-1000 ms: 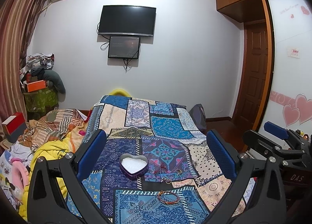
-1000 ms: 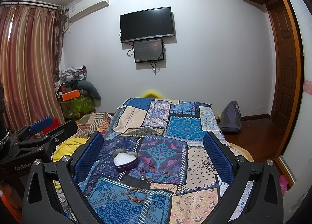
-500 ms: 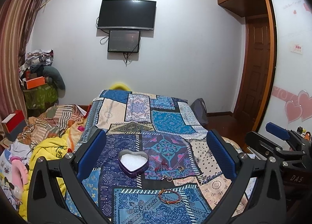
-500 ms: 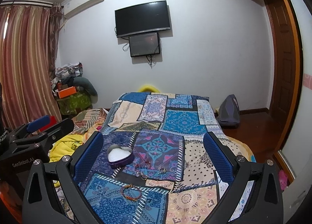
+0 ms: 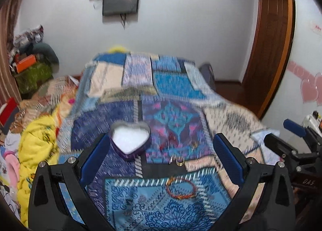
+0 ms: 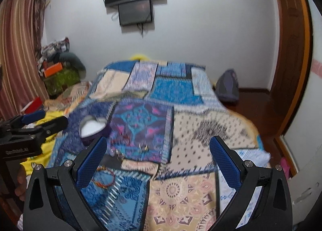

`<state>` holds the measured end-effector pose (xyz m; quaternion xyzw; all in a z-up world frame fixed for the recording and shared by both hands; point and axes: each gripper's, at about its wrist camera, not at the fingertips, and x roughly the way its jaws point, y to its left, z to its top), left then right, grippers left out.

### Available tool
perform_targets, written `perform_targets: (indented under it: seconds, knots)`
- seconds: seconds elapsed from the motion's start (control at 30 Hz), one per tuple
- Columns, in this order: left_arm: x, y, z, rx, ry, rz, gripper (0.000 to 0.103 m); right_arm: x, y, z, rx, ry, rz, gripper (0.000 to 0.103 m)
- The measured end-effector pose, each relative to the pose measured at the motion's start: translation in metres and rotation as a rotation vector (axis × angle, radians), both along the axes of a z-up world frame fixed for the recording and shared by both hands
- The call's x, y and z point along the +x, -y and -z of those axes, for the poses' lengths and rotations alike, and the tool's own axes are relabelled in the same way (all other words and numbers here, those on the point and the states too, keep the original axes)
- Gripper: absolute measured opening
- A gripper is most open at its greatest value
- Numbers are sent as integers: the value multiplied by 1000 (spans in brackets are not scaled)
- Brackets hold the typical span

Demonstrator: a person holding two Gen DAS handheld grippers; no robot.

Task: Organize jewelry
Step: 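Grasp the red braided bracelet with the left tool while the right tool grasps a gold ring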

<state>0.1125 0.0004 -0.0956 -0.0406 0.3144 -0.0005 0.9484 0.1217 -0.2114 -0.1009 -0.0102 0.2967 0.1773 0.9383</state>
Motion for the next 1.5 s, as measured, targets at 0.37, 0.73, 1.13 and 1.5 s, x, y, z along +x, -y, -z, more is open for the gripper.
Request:
perform_targets:
  seconds: [0.37,0.73,1.13,1.5]
  knots:
    - [35,-6,89,-39,-304,66,67,29,-6,38,24,-160,-92,82]
    - [32,5,117,-52,-408,162,33,47,-24,57,61,-257,-197,62]
    - [36,-10,122,-55,-388,158,3,66,-73,79,29,-334,-322,41]
    - [39,-30,119,-45,-332,100,3,75,-96,100,-67,-364,-343,33]
